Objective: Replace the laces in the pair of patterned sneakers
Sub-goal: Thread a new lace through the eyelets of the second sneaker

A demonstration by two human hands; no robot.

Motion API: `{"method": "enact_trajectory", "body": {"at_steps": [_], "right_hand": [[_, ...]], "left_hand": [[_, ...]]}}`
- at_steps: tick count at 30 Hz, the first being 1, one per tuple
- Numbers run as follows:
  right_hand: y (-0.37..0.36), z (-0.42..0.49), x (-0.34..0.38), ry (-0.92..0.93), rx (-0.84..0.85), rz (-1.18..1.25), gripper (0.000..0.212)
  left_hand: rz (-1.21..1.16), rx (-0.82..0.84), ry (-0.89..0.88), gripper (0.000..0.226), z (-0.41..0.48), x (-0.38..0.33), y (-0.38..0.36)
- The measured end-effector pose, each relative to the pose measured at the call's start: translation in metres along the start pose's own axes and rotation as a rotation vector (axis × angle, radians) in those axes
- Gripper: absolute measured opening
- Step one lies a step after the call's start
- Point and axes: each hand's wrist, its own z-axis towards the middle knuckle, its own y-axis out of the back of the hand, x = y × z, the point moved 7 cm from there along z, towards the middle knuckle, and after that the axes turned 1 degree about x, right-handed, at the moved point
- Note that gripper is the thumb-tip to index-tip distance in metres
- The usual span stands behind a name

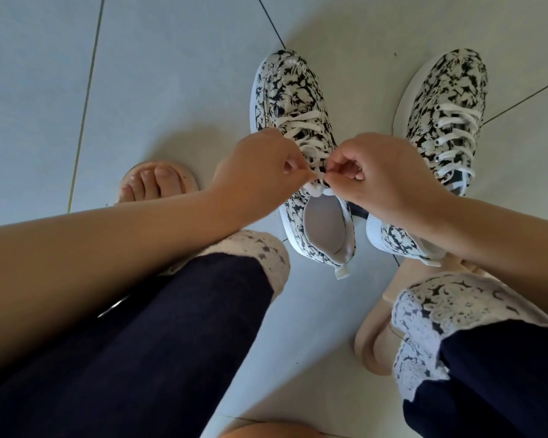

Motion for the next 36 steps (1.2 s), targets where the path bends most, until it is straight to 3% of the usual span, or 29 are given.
{"method": "enact_trajectory", "body": {"at_steps": [8, 13, 18, 25, 30, 36], "right_hand": [[0.005, -0.004, 0.008, -0.009, 0.041, 0.244, 0.007], [0.006, -0.001, -0.004, -0.041, 0.033, 0.258, 0.008], [0.007, -0.003, -0.008, -0.082, 0.062, 0.340, 0.016], [0.017, -0.002, -0.017, -0.166, 0.061, 0.479, 0.014], [0.020, -0.006, -0.021, -0.155, 0.152, 0.274, 0.015], [0.025, -0.005, -0.028, -0.205, 0.101, 0.310, 0.025]], "left_hand": [[0.003, 0.044, 0.008, 0.008, 0.001, -0.004, -0.006], [-0.407, 0.045, 0.122, 0.012, -0.007, 0.005, 0.006], [-0.597, 0.268, 0.220, 0.013, -0.016, 0.012, 0.006], [-0.609, 0.307, 0.285, 0.002, -0.018, 0.023, 0.005], [-0.632, 0.370, 0.328, 0.006, -0.017, 0.025, 0.013], [-0.765, 0.385, 0.370, 0.015, -0.019, 0.033, 0.014]]}}
